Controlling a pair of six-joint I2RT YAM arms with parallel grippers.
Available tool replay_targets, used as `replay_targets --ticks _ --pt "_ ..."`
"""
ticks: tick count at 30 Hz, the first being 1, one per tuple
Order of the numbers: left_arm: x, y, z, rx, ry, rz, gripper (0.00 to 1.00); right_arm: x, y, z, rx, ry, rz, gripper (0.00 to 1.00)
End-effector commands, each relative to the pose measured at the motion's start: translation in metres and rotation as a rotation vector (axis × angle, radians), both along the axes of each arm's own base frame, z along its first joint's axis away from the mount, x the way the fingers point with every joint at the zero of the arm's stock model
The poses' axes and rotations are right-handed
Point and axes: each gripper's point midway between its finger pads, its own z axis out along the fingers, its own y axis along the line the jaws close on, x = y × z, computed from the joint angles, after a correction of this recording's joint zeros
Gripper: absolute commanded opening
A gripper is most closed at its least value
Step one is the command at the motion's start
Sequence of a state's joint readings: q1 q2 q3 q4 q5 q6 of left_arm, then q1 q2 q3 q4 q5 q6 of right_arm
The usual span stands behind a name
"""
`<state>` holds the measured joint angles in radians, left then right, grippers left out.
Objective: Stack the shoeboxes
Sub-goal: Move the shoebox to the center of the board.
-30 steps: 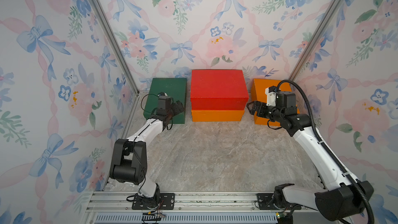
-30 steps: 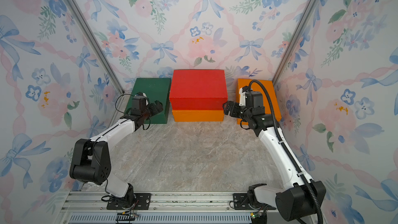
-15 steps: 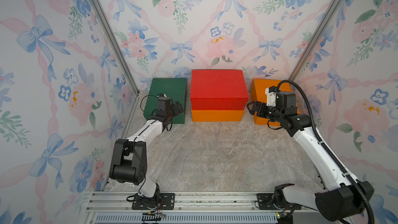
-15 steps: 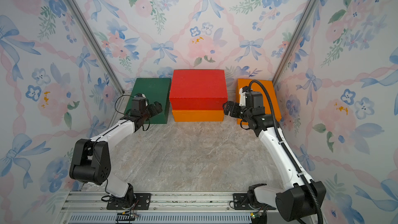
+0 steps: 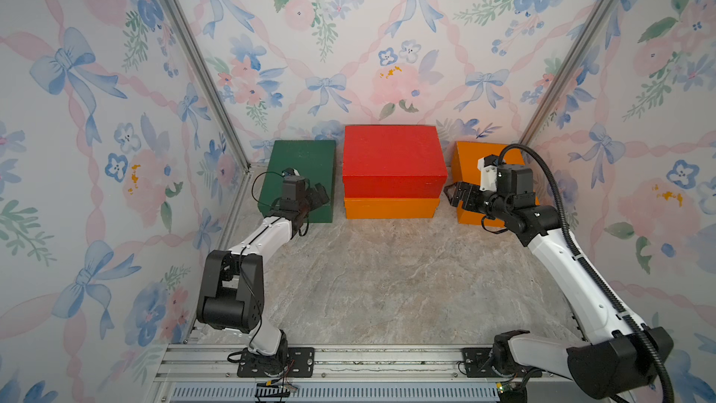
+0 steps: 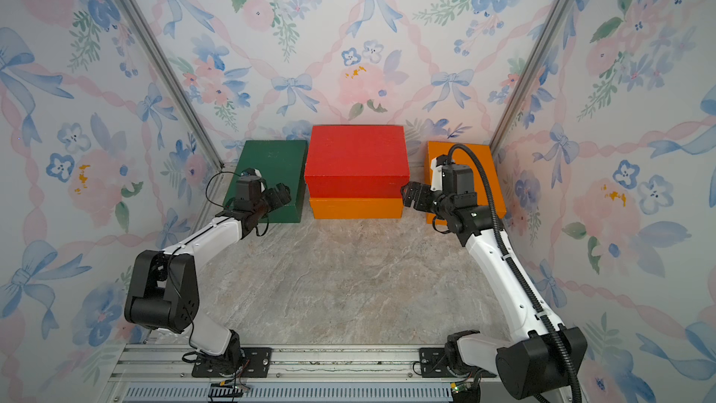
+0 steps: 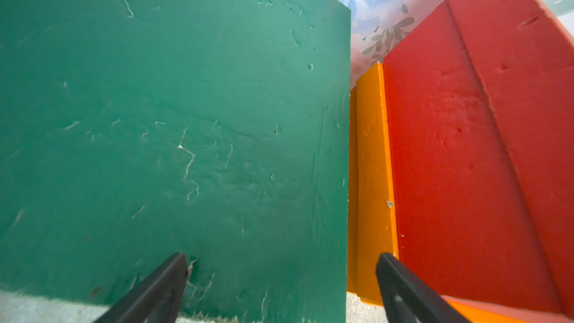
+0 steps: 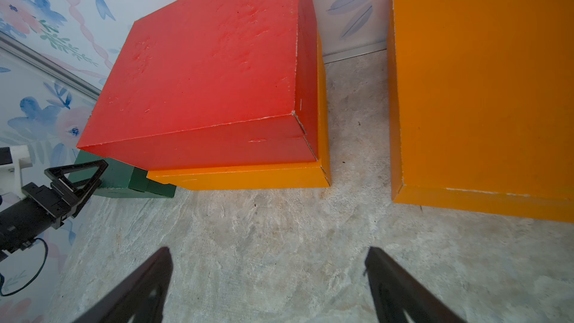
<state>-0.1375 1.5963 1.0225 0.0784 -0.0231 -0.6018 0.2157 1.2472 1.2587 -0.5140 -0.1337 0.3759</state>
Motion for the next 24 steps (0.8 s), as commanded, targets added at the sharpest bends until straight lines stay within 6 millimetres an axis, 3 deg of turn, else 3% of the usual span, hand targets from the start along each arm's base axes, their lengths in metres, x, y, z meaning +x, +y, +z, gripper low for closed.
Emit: replay_targets --ticks 1,24 --pt "-0.018 -0.001 -0.025 0.031 0.088 -0.005 0.98 -0.007 -0.005 0.004 -0.003 -0.005 -0.003 0.97" --pt "-0.082 -0.027 -0.054 0.05 0.145 -0.04 0.98 -0.019 -0.013 0.007 -0.006 -0.019 -0.012 0.97"
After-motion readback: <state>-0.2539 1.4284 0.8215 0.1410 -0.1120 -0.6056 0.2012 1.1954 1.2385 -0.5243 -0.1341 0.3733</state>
